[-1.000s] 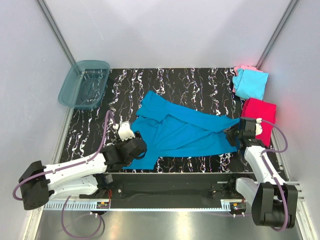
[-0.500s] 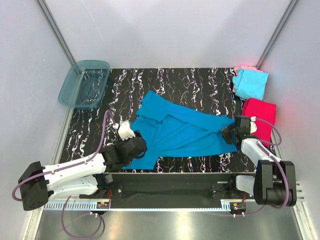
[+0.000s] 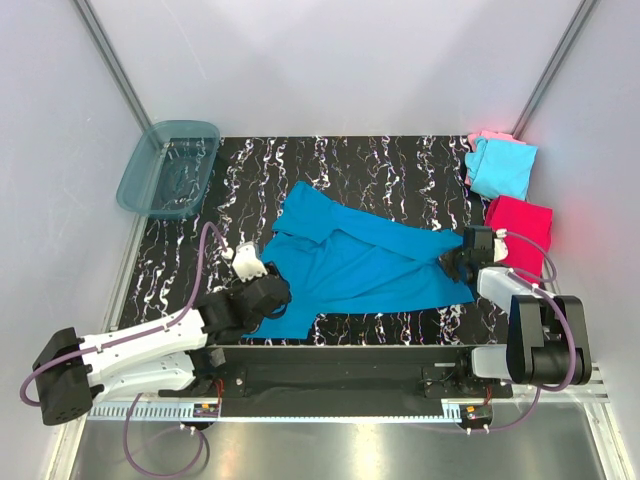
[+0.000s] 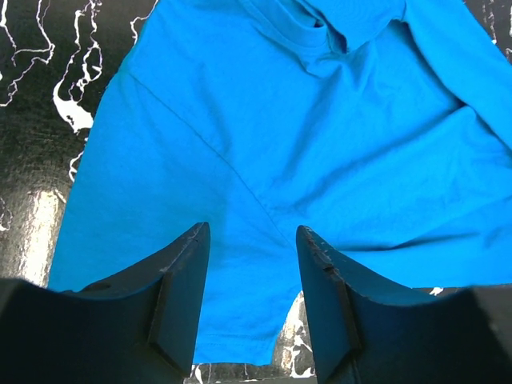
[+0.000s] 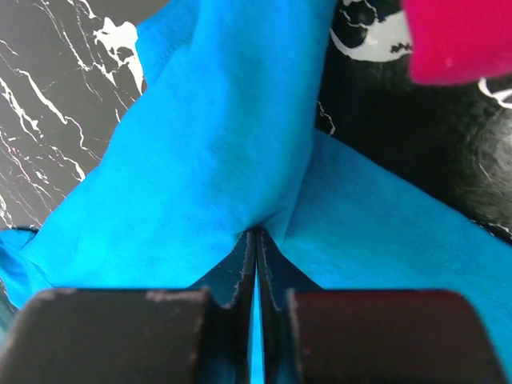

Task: Fold and stack the t-shirts

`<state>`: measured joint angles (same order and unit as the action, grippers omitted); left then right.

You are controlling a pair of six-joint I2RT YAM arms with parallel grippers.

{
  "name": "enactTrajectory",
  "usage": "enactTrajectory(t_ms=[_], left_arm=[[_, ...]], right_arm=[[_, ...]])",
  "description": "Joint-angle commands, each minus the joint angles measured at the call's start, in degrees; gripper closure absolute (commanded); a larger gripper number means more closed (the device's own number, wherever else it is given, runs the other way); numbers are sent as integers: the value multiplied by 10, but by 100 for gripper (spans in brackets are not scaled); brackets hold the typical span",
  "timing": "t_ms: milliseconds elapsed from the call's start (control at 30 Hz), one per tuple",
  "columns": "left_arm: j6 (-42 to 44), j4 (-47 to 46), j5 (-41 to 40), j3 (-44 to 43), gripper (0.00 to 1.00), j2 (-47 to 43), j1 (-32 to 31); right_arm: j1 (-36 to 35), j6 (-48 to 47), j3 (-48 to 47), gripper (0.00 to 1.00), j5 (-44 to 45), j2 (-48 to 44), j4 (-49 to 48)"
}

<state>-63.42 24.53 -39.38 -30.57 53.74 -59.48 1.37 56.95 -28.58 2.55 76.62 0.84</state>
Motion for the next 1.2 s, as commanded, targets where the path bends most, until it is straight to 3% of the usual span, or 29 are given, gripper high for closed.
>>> enactTrajectory(t_ms=[0,333,433,467,567,700,1000,1167], left_arm=[[-7,-5,-2,3,49,2,2],[-10,-8,0,15,52,-4,2],[-13,-8,0,19,53,-9,2],[-13,-9,0,21,54,-11,2],[-14,-9,0,24,55,-12,2],[-13,-10,2,24,57,-13,2],[-14,-9,1,30,60,-19,2],[-14,-8,0,35,61,-27,2]], right_arm=[[-7,4,-23,99,18,1,-24],[-10,2,-39,98,18,-22,-11],[-11,-3,-32,82,18,-37,-11],[-11,-4,-31,70,18,-39,-11],[-10,-7,-30,57,23,-45,5],[-10,-9,-29,50,28,-45,7],[-11,-8,-35,50,32,-30,6],[-11,-5,-40,56,47,-14,0]])
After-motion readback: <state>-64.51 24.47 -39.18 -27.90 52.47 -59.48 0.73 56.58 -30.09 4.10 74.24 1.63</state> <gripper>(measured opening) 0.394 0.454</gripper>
